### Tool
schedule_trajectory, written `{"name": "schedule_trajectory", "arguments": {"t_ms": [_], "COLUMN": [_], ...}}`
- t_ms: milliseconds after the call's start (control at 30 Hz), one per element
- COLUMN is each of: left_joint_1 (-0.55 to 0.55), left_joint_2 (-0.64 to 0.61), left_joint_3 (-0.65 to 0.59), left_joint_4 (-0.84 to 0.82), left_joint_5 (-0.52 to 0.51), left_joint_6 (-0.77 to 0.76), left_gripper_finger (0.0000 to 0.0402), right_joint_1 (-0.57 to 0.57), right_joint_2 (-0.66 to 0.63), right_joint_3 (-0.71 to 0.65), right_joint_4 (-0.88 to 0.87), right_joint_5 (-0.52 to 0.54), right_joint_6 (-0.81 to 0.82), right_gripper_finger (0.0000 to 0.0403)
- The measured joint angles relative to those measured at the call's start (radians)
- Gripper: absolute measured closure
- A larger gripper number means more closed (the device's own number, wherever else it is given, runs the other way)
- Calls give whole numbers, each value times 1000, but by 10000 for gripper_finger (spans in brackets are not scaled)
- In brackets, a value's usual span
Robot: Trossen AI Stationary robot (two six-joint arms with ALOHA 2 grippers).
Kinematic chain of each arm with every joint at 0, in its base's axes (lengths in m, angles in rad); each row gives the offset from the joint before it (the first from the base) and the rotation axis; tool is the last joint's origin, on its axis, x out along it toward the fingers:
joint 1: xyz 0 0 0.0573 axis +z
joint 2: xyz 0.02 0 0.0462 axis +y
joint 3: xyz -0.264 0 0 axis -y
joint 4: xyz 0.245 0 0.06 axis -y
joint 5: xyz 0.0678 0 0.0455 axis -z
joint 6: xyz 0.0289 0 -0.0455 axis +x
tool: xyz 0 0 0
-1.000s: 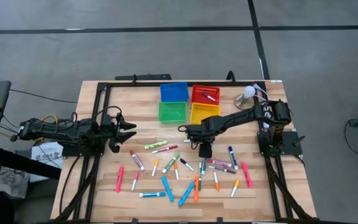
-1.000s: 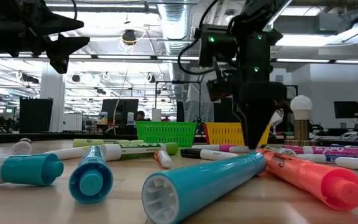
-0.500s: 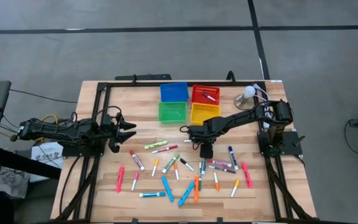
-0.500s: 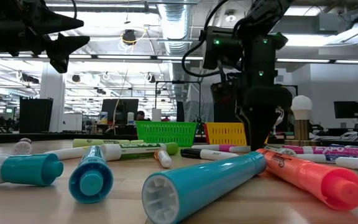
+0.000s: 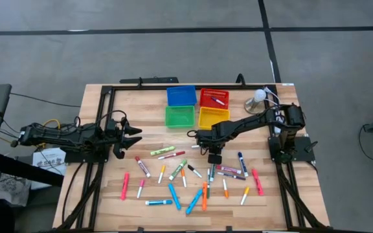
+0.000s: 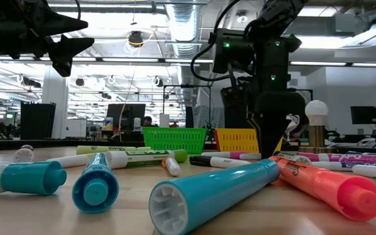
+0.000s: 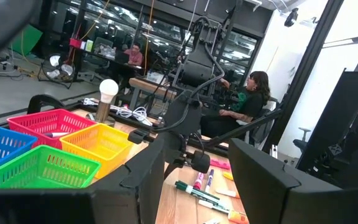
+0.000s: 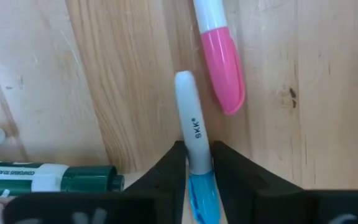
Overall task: Pick & Place Markers
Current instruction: Put the blue highlighter into the red bin
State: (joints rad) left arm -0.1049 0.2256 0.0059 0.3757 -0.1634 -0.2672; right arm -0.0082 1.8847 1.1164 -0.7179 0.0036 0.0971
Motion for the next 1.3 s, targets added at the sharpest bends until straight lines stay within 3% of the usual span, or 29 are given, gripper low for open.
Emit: {"name": "schedule_trajectory", "arguments": {"t_ms": [333, 567, 933, 1300], "left_joint_1": [0, 0, 0, 0], "left_joint_2": [0, 0, 0, 0], "left_joint_3": [0, 0, 0, 0], "left_joint_4": [1, 6, 13, 23], "left_joint_5": [0, 0, 0, 0], "left_joint_6": [0, 0, 0, 0], "left_gripper_finger": [224, 224, 224, 224], "right_joint_1": [0, -2, -32, -200], "right_joint_2": [-24, -120, -419, -646], "right_joint_3": [-3, -5, -4, -3], "right_joint_4": [-29, -109, -129, -8], "right_joint_5": [0, 10, -1, -3], "right_joint_6": [1, 8, 60, 25], "right_gripper_finger": [361, 358, 357, 357]}}
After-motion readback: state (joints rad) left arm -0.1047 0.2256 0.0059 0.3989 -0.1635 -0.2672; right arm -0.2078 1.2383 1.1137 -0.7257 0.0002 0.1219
